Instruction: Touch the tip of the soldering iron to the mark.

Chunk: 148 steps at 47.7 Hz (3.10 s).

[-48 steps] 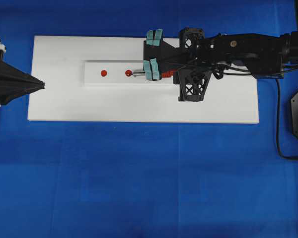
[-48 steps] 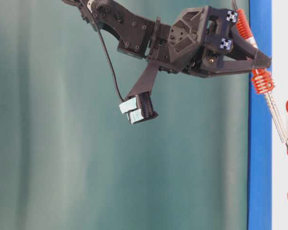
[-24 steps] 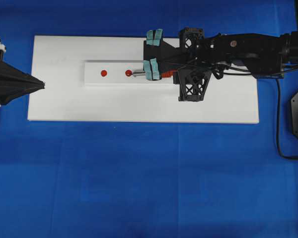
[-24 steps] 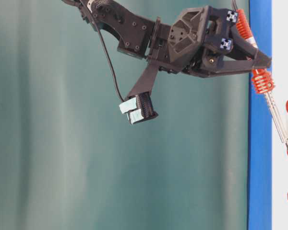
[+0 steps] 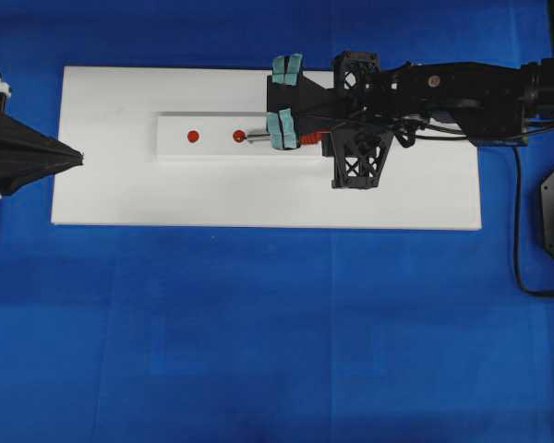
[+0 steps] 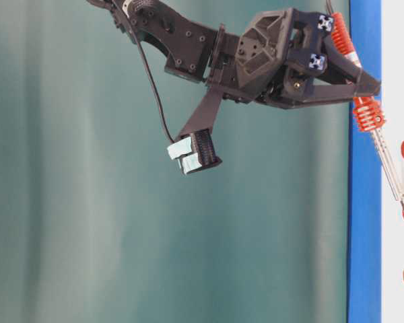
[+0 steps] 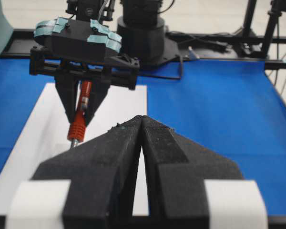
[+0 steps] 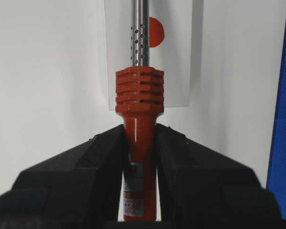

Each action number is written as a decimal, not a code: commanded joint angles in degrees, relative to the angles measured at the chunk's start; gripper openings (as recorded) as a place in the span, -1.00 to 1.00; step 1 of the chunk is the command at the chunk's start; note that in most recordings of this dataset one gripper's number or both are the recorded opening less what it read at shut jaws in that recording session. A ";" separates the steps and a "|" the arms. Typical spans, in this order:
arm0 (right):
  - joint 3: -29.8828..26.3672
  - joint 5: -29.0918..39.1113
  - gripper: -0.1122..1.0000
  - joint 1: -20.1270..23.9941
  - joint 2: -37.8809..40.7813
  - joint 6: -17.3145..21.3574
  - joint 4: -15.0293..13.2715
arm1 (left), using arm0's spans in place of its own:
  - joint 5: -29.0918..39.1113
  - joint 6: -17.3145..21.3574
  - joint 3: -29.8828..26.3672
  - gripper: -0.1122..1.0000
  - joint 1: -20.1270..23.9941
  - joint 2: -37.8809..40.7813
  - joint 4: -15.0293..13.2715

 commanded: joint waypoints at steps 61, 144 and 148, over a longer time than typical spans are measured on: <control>-8.53 13.01 -0.68 -0.62 -12.66 -0.35 -2.37 | -0.79 0.00 -0.53 -0.76 0.09 0.18 0.00; 7.56 5.01 -0.68 -2.99 -15.12 0.44 -2.11 | -0.26 0.00 0.00 -0.76 0.18 -1.32 0.00; 8.00 3.43 -0.68 -2.99 -13.45 0.18 -1.76 | -0.18 0.00 0.00 -0.76 0.18 -1.32 0.00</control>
